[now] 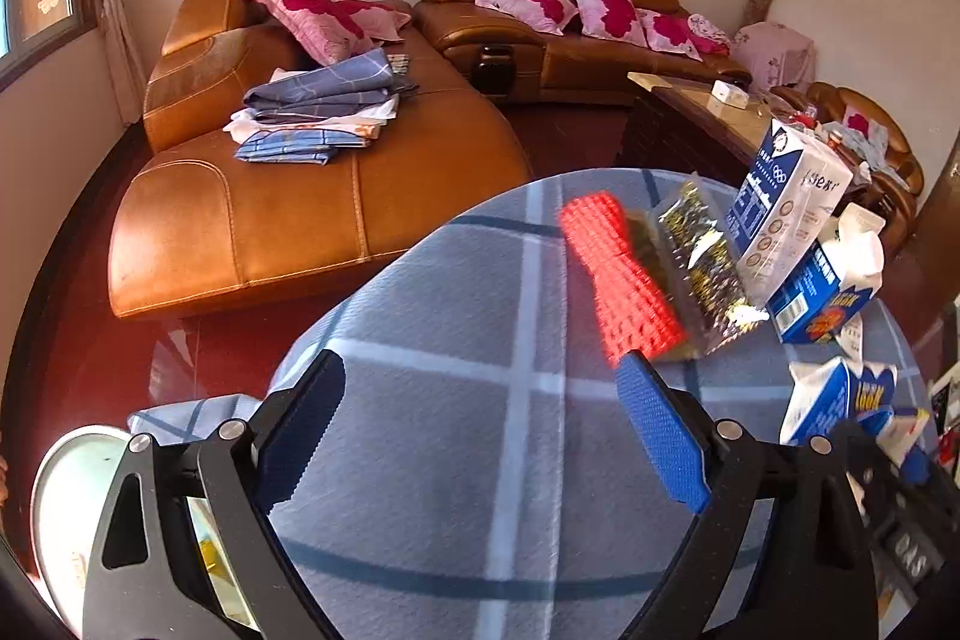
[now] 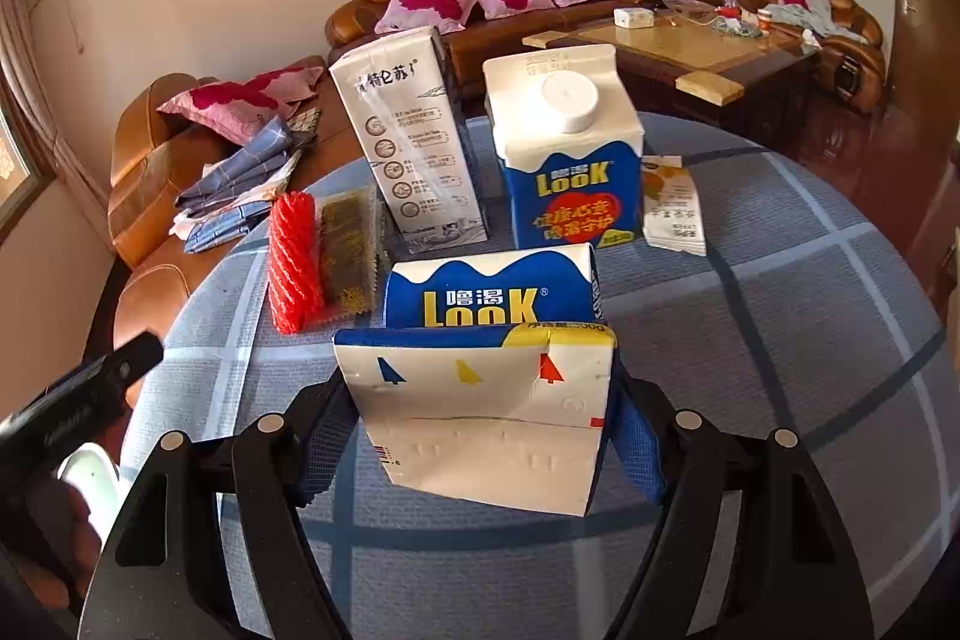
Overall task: Collect trash
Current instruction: 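Grasp the red mesh net with the left tool while the right tool grasps the white LOOK carton, then carry the red mesh net and white carton over the bucket with both tools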
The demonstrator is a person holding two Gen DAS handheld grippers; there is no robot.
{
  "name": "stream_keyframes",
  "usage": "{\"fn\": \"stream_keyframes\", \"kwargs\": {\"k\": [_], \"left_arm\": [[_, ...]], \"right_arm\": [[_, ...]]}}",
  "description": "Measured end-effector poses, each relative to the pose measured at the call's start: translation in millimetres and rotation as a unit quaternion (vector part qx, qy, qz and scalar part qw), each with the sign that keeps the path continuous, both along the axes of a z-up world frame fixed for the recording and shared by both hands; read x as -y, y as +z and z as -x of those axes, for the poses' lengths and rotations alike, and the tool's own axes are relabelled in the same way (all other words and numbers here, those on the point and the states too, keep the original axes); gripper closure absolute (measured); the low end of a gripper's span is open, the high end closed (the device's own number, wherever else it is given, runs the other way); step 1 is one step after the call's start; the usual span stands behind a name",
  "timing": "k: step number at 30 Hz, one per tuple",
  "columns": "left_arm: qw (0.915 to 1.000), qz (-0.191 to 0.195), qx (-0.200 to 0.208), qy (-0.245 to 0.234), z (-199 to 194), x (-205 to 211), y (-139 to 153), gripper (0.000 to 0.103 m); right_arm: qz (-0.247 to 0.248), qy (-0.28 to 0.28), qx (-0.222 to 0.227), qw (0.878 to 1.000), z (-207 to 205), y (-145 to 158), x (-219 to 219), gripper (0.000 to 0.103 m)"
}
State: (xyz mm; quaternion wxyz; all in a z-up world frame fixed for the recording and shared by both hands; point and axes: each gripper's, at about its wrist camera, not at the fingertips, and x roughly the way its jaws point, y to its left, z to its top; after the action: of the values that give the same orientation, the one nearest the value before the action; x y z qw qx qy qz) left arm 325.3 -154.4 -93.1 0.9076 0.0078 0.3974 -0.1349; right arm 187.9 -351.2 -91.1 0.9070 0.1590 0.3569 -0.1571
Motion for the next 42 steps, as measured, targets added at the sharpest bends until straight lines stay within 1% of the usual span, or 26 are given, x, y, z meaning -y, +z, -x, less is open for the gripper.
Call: {"fn": "stream_keyframes", "kwargs": {"k": [3,5,7,9,10,11,12,13,14,15,17,21,23,25,29,32,37,42], "left_arm": [[0.9998,0.014,-0.011,-0.007,-19.1,28.9,-2.6,0.016],[0.9996,0.016,-0.022,-0.008,-30.2,46.0,-7.5,0.016],[0.9994,0.01,-0.033,-0.007,-40.3,61.4,-14.9,0.017],[0.9991,-0.003,-0.04,-0.008,-46.1,72.2,-24.7,0.03],[0.9989,-0.007,-0.046,-0.009,-48.6,76.5,-29.7,0.033],[0.9985,-0.008,-0.053,-0.009,-49.7,78.2,-34.7,0.041],[0.9979,-0.006,-0.064,-0.009,-51.5,79.1,-41.0,0.053],[0.9982,-0.009,-0.059,-0.006,-51.0,79.5,-43.9,0.057],[0.9987,-0.016,-0.047,-0.013,-49.4,81.1,-43.2,0.08],[0.9983,-0.013,-0.051,-0.025,-48.9,81.1,-43.8,0.082],[0.9985,-0.005,-0.049,-0.021,-45.9,74.3,-39.6,0.082],[0.9997,-0.016,-0.008,-0.016,-23.7,59.7,-19.7,0.082],[0.9997,-0.009,0.004,-0.02,-9.0,47.6,-9.1,0.082],[0.9997,0.007,0.006,-0.022,6.6,32.0,-0.7,0.082],[0.9998,0.015,0.003,-0.016,37.2,0.2,10.3,0.082],[0.9999,0.007,0.002,-0.01,58.4,-21.8,15.1,0.082],[0.9998,0.003,-0.006,0.02,87.8,-63.7,15.6,0.082],[0.9985,0.013,-0.014,0.05,112.6,-112.1,9.3,0.082]], "right_arm": [[0.009,-0.012,-0.001,1.0,9.1,3.9,13.7,0.029],[0.007,-0.019,-0.001,1.0,14.4,5.5,26.2,0.029],[0.004,-0.027,0.001,1.0,19.2,5.6,38.4,0.029],[0.001,-0.033,0.004,0.999,20.6,5.8,47.8,0.029],[0.0,-0.035,0.006,0.999,21.3,5.3,50.9,0.029],[0.0,-0.036,0.008,0.999,21.2,4.8,53.0,0.029],[-0.001,-0.036,0.01,0.999,20.9,4.3,54.6,0.029],[-0.002,-0.036,0.012,0.999,20.7,3.7,55.0,0.029],[-0.004,-0.036,0.014,0.999,20.4,3.0,54.8,0.029],[-0.005,-0.035,0.015,0.999,20.7,2.7,54.5,0.029],[-0.009,-0.033,0.018,0.999,21.8,2.8,53.9,0.029],[-0.016,-0.032,0.031,0.999,27.3,9.0,51.5,0.029],[-0.013,-0.029,0.036,0.999,31.3,12.9,46.8,0.03],[-0.01,-0.026,0.042,0.999,37.6,17.0,38.9,0.03],[-0.004,-0.004,0.043,0.999,46.1,22.1,16.2,0.03],[-0.003,0.016,0.044,0.999,50.5,25.8,-5.5,0.03],[-0.006,0.052,0.044,0.998,55.0,29.5,-46.5,0.029],[-0.003,0.091,0.05,0.995,58.9,33.8,-90.6,0.029]]}}
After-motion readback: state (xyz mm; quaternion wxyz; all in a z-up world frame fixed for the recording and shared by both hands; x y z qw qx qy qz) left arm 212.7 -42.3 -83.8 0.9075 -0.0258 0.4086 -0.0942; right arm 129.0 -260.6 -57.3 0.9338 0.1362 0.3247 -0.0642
